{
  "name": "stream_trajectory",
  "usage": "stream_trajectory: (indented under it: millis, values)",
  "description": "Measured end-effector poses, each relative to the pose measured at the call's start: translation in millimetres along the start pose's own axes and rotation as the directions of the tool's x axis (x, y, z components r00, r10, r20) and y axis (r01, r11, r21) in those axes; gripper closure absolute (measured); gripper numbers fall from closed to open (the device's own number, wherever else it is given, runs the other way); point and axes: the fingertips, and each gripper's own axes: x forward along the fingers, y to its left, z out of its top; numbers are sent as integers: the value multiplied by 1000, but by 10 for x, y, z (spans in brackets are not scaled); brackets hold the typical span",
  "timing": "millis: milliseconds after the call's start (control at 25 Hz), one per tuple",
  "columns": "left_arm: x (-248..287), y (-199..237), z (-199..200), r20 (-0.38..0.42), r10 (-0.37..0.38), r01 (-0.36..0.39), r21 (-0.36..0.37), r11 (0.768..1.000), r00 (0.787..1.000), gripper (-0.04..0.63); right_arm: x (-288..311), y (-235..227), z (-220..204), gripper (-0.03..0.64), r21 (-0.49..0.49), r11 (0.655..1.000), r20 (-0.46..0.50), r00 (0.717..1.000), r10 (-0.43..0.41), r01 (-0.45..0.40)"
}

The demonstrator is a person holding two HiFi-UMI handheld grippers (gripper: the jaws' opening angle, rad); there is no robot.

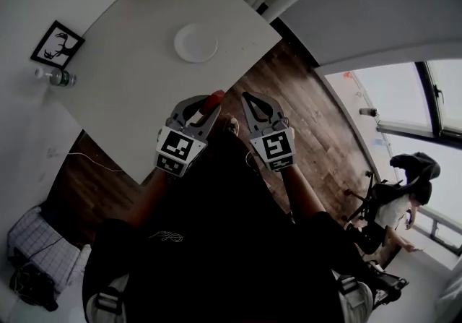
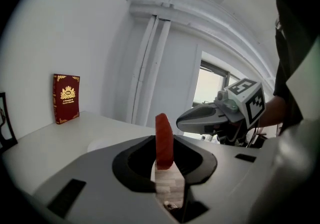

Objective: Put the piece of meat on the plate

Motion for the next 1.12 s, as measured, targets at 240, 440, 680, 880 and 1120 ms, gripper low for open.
stream_trajectory:
  millis: [240,440,680,880,1120]
  values:
    - [306,392,138,-4,159,-159,3,987,987,503,525,-301,71,595,-97,978,11,982,189,-187]
    - [578,646,245,-31,277,-278,-28,960,960,503,934,-539,107,595,-153,907,-4,918,397,-393]
    - [756,880,243,-164,445,-380,317,869,880,503,1383,-566,-75,589,-552,588,-140,760,635,-592]
    - [858,891,174,-216,477,-351,440,826,852,503,1417,-353,-68,482,-786,306,-200,689,696,-538]
    - [831,893,162,-239,478,-285,556,781,845,503,1474,-125,37,476,-931,122,-161,689,707,-343]
